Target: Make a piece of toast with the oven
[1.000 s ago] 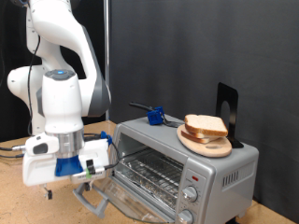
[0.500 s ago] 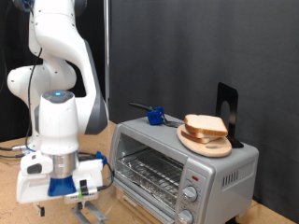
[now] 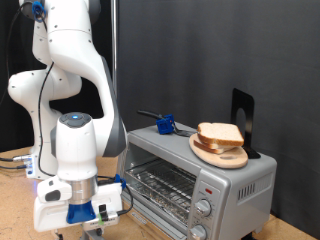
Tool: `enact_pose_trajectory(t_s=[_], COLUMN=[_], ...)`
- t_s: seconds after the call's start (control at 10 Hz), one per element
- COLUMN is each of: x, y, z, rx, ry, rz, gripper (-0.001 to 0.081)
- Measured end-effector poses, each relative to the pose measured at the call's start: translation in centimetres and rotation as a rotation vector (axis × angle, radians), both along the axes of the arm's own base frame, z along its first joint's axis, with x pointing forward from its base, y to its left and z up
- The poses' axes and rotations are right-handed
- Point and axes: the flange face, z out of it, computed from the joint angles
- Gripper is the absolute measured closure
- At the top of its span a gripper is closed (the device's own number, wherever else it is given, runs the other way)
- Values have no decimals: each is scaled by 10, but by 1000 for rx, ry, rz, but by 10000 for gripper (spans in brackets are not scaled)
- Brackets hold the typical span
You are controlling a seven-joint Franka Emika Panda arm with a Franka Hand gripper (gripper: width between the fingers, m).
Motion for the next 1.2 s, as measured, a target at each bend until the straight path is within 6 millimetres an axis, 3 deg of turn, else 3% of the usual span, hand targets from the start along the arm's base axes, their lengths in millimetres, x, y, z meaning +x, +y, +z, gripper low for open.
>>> enact_pose_trajectory(t_s=[0.3, 0.8, 1.0, 1.2], x=[-20, -40, -42, -41], y=[-1, -4, 0, 10], z=[16, 76, 74, 96], rx=[78, 211, 261, 421], ry=[-19, -147, -151, -210], rz=[62, 65, 85, 171], gripper=[-2, -2, -2, -2])
